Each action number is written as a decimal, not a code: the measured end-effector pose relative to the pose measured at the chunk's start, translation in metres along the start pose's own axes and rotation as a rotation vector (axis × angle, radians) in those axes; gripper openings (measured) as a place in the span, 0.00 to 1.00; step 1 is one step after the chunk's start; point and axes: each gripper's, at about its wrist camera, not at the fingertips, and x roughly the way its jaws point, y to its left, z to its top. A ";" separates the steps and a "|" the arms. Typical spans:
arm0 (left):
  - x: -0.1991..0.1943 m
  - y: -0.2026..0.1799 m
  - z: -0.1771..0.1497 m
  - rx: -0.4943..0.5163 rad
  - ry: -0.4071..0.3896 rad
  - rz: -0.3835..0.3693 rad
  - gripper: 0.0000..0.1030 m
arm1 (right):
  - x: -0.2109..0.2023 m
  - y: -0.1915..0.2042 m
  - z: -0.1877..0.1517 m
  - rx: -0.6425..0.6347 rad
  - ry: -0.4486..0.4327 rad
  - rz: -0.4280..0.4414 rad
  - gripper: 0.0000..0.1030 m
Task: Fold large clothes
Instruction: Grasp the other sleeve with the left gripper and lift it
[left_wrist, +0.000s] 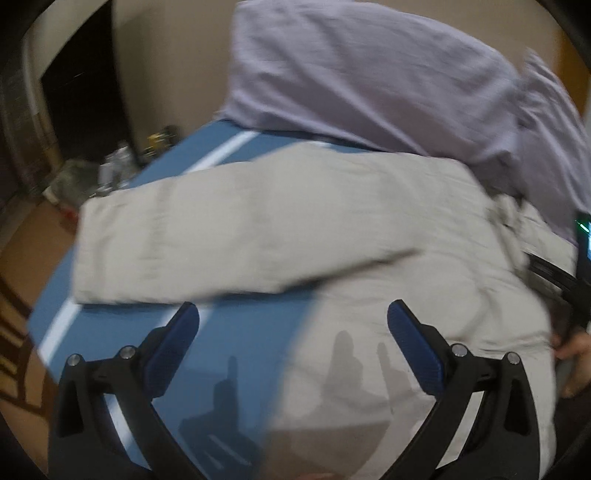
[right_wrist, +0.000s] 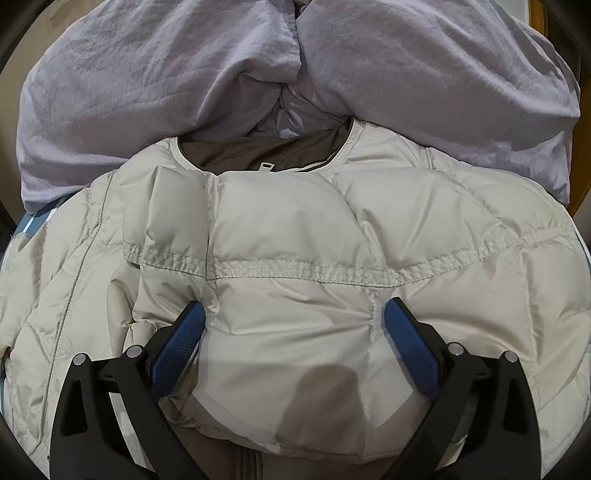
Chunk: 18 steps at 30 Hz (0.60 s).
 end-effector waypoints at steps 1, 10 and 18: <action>0.002 0.016 0.004 -0.023 0.007 0.034 0.98 | 0.000 0.000 0.000 0.001 0.000 0.002 0.97; 0.025 0.118 0.030 -0.140 0.035 0.192 0.98 | 0.000 0.000 -0.001 0.004 0.000 0.003 0.97; 0.052 0.176 0.024 -0.276 0.110 0.161 0.84 | 0.000 0.000 -0.001 0.005 -0.001 0.003 0.97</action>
